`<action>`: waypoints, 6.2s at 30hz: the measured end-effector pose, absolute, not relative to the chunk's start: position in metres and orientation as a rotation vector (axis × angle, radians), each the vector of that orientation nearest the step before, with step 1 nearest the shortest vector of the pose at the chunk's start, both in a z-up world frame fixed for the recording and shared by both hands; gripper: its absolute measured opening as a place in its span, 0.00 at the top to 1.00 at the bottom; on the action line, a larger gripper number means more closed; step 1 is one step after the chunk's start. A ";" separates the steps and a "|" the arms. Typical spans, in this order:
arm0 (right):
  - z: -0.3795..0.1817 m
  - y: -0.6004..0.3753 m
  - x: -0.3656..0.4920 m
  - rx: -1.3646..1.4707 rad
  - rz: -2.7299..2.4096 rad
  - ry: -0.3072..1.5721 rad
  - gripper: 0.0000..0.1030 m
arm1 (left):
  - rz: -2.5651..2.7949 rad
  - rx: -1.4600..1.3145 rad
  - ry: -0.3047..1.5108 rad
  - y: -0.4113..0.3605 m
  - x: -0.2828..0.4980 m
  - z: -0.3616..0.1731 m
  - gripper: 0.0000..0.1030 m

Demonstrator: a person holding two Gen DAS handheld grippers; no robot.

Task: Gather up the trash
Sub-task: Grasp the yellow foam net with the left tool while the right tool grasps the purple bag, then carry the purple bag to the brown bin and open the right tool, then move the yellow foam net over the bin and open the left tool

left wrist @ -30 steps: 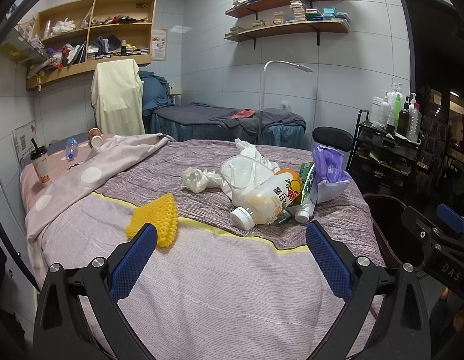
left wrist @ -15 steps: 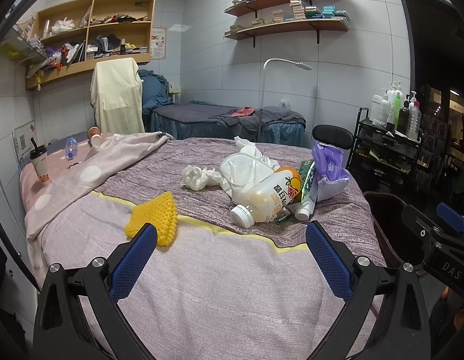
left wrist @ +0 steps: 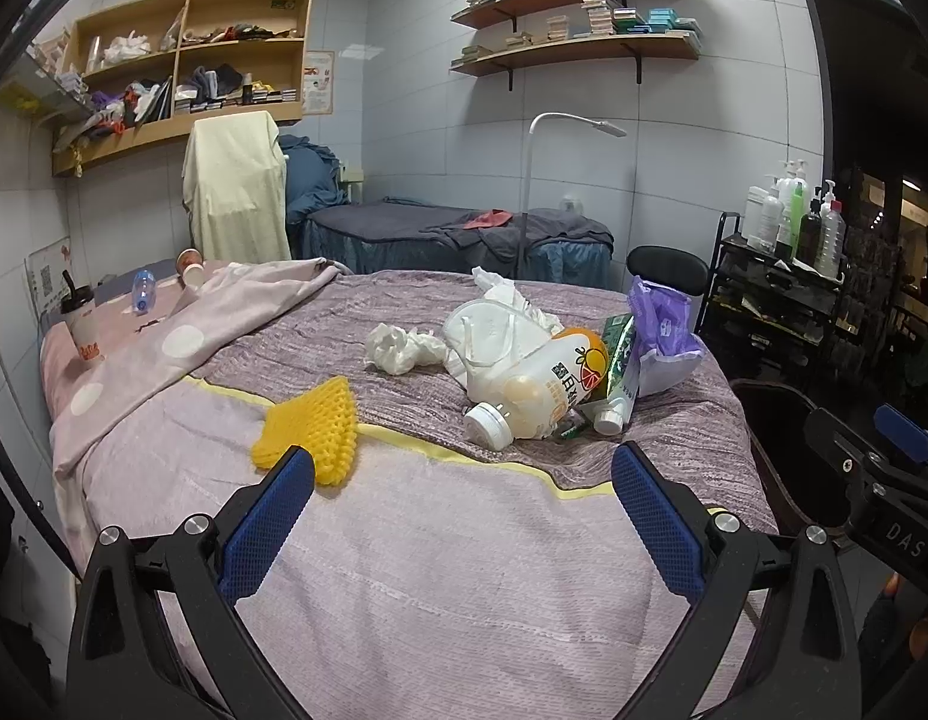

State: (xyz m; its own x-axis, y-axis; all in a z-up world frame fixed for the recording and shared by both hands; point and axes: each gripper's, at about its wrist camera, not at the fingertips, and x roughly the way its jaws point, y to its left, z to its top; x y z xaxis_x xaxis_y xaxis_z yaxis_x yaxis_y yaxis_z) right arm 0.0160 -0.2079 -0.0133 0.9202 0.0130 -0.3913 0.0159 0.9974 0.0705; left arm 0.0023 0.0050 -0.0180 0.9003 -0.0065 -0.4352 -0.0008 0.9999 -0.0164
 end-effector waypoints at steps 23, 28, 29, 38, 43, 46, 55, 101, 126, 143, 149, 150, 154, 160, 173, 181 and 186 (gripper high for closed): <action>-0.042 -0.197 0.054 0.018 0.047 0.571 0.05 | 0.051 -0.057 0.749 0.069 0.069 -0.052 0.06; -0.045 -0.192 0.076 0.009 0.074 0.612 0.05 | 0.062 -0.049 0.786 0.092 0.100 -0.053 0.08; -0.044 -0.191 0.081 0.005 0.079 0.620 0.05 | 0.065 -0.046 0.805 0.094 0.106 -0.055 0.10; -0.043 -0.183 0.116 0.022 0.121 0.672 0.05 | 0.045 -0.067 0.934 0.113 0.151 -0.078 0.31; -0.045 -0.186 0.138 0.051 0.137 0.694 0.06 | 0.031 -0.097 0.907 0.118 0.153 -0.075 0.52; -0.046 -0.189 0.151 0.078 0.148 0.705 0.07 | 0.009 -0.120 0.896 0.117 0.155 -0.071 0.65; -0.039 -0.203 0.207 0.131 0.101 0.724 0.16 | -0.037 -0.119 0.853 0.101 0.164 -0.056 0.76; -0.023 -0.336 0.134 0.417 0.021 0.589 0.74 | -0.446 -0.122 0.702 -0.045 0.119 0.001 0.76; -0.125 -0.435 0.120 0.404 -0.338 0.828 0.60 | -0.693 -0.022 0.812 -0.164 0.125 -0.016 0.76; -0.089 -0.444 0.087 0.442 -0.399 0.684 0.26 | -0.780 0.014 0.875 -0.207 0.131 -0.023 0.76; -0.080 -0.451 0.072 0.461 -0.431 0.653 0.21 | -0.824 0.049 0.899 -0.235 0.135 -0.028 0.76; -0.078 -0.453 0.070 0.464 -0.438 0.649 0.21 | -0.827 0.055 0.902 -0.238 0.135 -0.029 0.76; -0.078 -0.460 0.062 0.477 -0.465 0.643 0.21 | -0.829 0.091 0.905 -0.255 0.138 -0.033 0.76; -0.081 -0.467 0.052 0.498 -0.492 0.646 0.20 | -0.833 0.132 0.924 -0.277 0.145 -0.040 0.76; -0.088 -0.480 0.036 0.528 -0.546 0.651 0.20 | -0.830 0.219 0.972 -0.305 0.155 -0.063 0.76; -0.089 -0.485 0.034 0.540 -0.566 0.649 0.18 | -0.823 0.262 0.949 -0.314 0.155 -0.071 0.35; -0.090 -0.488 0.033 0.552 -0.583 0.649 0.18 | -0.833 0.247 0.917 -0.309 0.154 -0.069 0.17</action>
State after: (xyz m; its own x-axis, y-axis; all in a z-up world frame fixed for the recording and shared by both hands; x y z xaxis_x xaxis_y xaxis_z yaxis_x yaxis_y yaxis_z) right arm 0.0334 -0.4883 -0.0903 0.6521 -0.3216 -0.6865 0.6487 0.7054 0.2858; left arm 0.1542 -0.3093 -0.0689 0.3292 -0.5292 -0.7820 0.7275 0.6701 -0.1472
